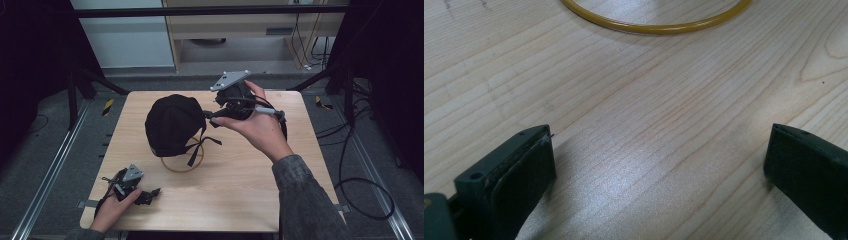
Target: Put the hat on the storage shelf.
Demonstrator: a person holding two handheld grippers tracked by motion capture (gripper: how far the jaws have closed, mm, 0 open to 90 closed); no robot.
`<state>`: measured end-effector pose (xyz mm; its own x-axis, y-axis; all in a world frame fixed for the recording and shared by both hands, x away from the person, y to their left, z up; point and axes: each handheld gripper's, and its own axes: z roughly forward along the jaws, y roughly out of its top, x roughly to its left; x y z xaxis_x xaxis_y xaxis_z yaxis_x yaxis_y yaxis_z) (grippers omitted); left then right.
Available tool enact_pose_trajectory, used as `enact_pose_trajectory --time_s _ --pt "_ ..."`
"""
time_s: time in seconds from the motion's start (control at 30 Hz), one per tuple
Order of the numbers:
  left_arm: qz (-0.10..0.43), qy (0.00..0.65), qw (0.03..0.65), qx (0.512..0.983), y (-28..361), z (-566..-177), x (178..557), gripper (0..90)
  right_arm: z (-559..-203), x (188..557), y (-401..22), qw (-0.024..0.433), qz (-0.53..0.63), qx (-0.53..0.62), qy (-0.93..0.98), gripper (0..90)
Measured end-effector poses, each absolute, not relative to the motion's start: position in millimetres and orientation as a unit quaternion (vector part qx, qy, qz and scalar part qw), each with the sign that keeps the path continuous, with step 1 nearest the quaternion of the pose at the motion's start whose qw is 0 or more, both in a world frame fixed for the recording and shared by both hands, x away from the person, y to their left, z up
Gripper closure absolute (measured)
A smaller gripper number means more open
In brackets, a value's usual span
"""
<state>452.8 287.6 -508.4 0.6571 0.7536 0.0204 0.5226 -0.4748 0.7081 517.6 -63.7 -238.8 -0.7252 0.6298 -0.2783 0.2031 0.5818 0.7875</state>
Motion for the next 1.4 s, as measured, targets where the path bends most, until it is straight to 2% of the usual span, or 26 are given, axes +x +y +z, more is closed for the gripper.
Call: enact_pose_trajectory --time_s 0.13,0.57,1.1,1.4 --pt "0.167 0.379 0.345 0.842 287.6 -508.5 452.8 0.0 -240.1 514.0 -73.1 0.284 0.384 0.262 0.839 9.7" --pt "0.168 0.379 0.346 0.842 287.5 -508.6 452.8 0.0 -251.7 505.2 -103.8 0.290 0.389 0.289 0.825 5.4" --pt "0.168 0.378 0.346 0.842 287.6 -508.7 452.8 0.0 -276.8 498.3 -133.3 0.290 0.378 0.304 0.825 4.9" --pt "0.167 0.378 0.345 0.843 287.7 -508.6 452.7 0.0 -301.0 489.9 -159.4 0.301 0.372 0.323 0.817 8.4"
